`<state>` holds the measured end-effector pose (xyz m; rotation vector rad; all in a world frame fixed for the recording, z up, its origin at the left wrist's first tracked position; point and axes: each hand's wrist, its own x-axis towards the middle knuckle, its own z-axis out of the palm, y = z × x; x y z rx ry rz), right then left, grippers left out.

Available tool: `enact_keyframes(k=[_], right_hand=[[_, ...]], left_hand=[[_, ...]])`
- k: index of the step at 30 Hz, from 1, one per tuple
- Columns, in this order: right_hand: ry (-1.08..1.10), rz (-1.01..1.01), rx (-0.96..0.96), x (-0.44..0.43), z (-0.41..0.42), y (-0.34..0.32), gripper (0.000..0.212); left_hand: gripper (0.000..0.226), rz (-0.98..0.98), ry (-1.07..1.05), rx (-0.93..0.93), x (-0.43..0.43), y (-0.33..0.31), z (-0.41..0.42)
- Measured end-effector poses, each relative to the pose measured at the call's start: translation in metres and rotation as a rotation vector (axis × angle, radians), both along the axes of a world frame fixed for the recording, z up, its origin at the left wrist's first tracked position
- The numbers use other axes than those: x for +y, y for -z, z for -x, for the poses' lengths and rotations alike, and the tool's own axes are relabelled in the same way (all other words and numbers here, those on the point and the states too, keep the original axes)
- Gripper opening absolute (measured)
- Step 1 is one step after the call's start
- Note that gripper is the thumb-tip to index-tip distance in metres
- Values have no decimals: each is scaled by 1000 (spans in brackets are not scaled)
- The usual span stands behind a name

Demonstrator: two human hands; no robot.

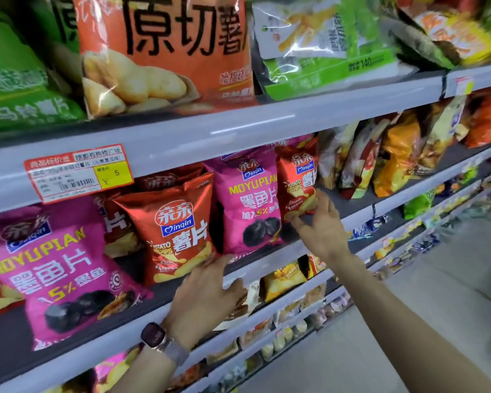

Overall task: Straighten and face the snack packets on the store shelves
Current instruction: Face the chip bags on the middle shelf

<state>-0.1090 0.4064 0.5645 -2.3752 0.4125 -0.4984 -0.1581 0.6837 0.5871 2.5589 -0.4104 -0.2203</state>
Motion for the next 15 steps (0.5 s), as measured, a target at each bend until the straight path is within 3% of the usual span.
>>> enact_keyframes(k=[8,11,15], right_hand=[[-6,-267,-46,-20,-69,2,139],[-21,-345,-57,-29,-84,12,137],[-21,-336,-156,-27,-82,14,118]], left_hand=[[55,-24,-179,-47,1,12,17],[55,-25,-233,-71,8,15,25],[52,-32,-294,-89,13,14,26]])
